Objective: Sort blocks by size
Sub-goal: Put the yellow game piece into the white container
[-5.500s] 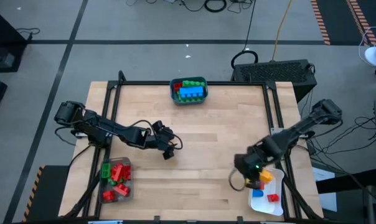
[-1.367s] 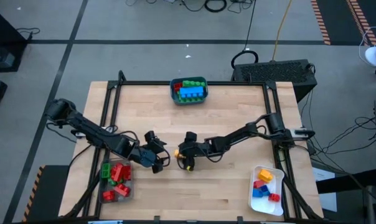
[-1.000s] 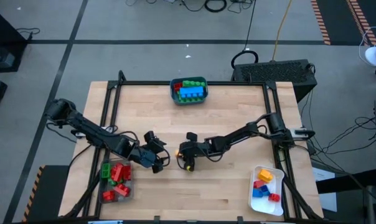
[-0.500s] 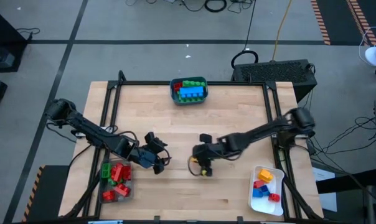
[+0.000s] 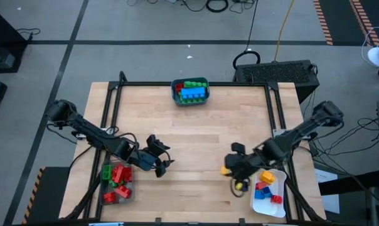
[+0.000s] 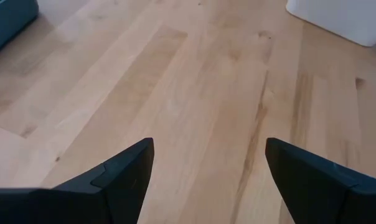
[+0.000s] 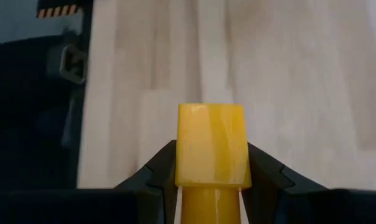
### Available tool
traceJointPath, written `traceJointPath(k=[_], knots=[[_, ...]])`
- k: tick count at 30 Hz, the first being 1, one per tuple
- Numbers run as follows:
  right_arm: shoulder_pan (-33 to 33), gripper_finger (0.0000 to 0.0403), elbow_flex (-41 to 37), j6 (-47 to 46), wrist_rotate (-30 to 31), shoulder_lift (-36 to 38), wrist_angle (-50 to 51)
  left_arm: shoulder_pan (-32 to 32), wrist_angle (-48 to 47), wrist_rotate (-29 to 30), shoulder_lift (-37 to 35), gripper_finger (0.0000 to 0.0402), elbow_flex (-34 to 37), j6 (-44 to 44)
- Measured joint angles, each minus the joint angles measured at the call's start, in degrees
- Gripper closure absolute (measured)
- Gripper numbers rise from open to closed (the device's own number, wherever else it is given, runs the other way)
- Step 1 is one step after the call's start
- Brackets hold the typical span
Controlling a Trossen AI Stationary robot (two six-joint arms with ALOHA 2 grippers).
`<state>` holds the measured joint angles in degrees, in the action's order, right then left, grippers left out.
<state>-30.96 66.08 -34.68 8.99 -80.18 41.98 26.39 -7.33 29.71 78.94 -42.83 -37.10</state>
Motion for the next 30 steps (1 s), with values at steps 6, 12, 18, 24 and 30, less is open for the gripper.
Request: traceJointPath(k=[6, 12, 18, 24, 30], knots=[[-7.56, 0.0290, 0.00, -12.09, -2.95, 3.12, 6.16, -0.01, 0.00, 0.18, 0.02, 0.0091, 0.00, 1.66], [-15.89, 0.0290, 0.00, -27.16, -8.09, 3.82, 11.11, -0.53, 0.85, 0.29, 0.02, 0.0091, 0.00, 7.11], [-23.79, 0.0279, -0.02, -40.13, -10.80, 2.64, 11.76, -2.31, 1.03, 0.35, 0.02, 0.0091, 0.00, 7.93], [-28.00, 0.0280, -0.04, -48.05, -10.71, -0.36, 10.60, -4.21, 0.94, 0.40, 0.02, 0.0091, 0.00, 7.95], [-29.54, 0.0265, -0.04, -52.43, -10.64, -4.25, 9.17, -5.64, 0.81, 0.38, 0.02, 0.0091, 0.00, 7.97]])
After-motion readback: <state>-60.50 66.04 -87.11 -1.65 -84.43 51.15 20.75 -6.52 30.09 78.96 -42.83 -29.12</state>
